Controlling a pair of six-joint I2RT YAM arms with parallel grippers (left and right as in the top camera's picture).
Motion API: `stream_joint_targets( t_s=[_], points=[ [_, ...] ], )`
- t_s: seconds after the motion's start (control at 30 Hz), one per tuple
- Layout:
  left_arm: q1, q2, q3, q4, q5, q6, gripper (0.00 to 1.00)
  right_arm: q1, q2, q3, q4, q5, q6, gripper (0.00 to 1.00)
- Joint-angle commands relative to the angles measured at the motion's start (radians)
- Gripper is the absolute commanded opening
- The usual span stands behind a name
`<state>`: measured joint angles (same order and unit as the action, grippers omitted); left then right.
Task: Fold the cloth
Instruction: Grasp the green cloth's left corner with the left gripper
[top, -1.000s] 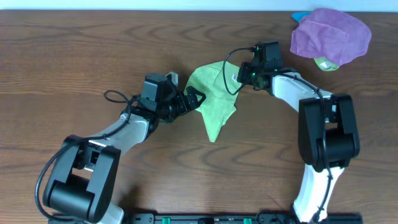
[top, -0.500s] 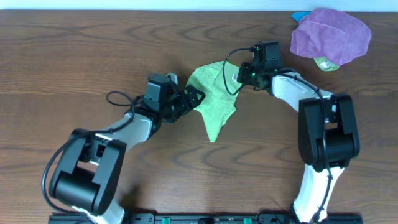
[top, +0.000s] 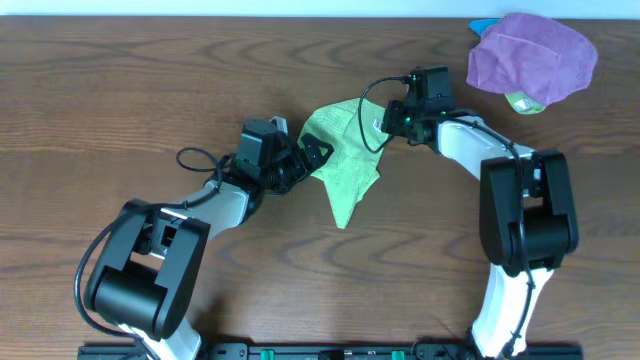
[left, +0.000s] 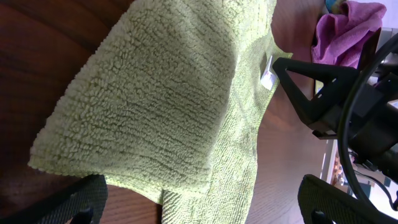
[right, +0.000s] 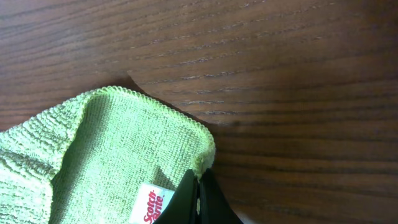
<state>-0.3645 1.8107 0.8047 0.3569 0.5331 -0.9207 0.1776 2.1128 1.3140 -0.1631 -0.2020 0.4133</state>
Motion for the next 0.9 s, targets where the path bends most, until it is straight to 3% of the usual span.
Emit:
stream_joint_targets(
  t_s=[0.0,0.2,0.5,0.6,0.7,0.87],
  points=[
    [-0.01,0.015,0.014,0.003,-0.022,-0.004,0.99,-0.008,0.014,-0.003,-0.002,0.003,0.001,0.01],
    [-0.029,0.016,0.014,0.004,-0.055,-0.003,1.0,-0.008,0.014,-0.003,-0.002,0.003,0.001,0.01],
    [-0.037,0.016,0.014,0.015,-0.093,-0.004,0.73,-0.008,0.014,-0.003,-0.002,0.003,0.001,0.01],
    [-0.037,0.016,0.014,0.018,-0.103,-0.004,0.54,-0.008,0.014,-0.003,-0.002,0.003,0.001,0.01],
    [-0.037,0.016,0.014,0.018,-0.108,-0.004,0.41,-0.007,0.014,-0.003,-0.002,0.003,0.001,0.01],
    [-0.037,0.016,0.014,0.023,-0.115,-0.004,0.06,-0.006,0.014,-0.003,-0.002,0.003,0.001,0.01]
  ],
)
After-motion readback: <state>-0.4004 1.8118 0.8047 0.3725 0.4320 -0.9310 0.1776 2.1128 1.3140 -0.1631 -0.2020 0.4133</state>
